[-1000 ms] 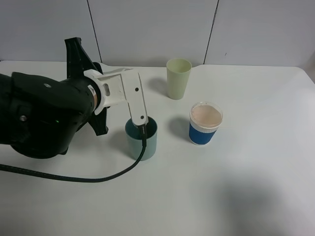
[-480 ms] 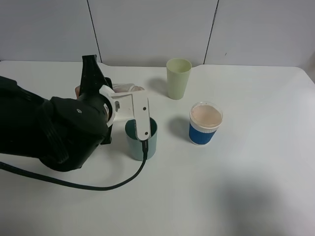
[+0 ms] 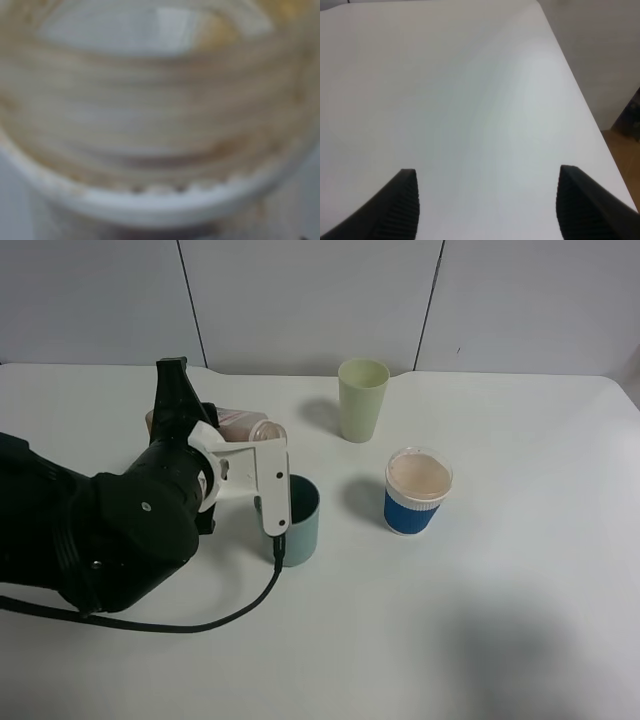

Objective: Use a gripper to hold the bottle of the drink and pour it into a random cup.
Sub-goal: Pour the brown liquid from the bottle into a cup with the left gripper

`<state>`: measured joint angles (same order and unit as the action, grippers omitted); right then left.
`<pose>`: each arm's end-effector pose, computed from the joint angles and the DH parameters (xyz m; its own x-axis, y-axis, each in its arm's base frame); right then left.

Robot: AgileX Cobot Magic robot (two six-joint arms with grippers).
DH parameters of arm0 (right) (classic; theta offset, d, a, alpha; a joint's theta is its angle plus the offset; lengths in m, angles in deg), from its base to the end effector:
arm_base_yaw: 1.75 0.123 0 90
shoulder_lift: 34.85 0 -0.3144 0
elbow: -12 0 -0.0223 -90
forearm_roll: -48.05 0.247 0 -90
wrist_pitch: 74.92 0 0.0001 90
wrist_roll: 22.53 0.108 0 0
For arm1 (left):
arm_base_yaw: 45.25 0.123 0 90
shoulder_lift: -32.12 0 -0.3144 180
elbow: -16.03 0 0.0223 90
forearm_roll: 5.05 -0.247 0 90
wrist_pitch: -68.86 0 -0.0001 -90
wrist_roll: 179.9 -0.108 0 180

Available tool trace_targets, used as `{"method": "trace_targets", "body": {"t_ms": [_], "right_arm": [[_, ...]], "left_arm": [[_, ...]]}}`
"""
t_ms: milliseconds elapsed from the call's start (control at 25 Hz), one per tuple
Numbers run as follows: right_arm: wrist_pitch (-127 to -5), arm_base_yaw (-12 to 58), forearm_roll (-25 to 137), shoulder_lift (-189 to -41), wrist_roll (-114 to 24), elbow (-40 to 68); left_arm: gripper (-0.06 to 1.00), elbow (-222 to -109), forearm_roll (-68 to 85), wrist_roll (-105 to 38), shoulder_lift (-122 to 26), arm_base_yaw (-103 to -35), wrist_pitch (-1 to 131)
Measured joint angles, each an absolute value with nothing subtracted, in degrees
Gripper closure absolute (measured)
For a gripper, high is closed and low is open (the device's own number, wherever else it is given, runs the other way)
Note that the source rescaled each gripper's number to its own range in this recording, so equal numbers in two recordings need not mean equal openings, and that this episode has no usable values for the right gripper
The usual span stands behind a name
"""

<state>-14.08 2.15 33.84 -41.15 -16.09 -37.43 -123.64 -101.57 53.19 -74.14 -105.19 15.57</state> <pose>-0.0244 -0.0249 0.2690 -0.4356 -0.0398 -0.8993 0.1216 0.9873 -0.1026 0.2179 -0.2047 0.1825 -0.0606 0.9981 -0.0131 0.4474 0.0389 0.8935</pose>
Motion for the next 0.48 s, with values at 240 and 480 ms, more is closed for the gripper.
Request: {"method": "trace_targets", "body": {"t_ms": [240,480], "right_arm": [[-14.08,2.15,33.84,-41.15,-16.09,-37.43],[-14.08,2.15,33.84,-41.15,-16.09,-37.43]], "left_arm": [[0.94,-123.64,-103.78,54.68,-74.14,-105.19,15.57],[0.94,-123.11,-104.04,55.09,-74.33,-105.19,14.90]]}}
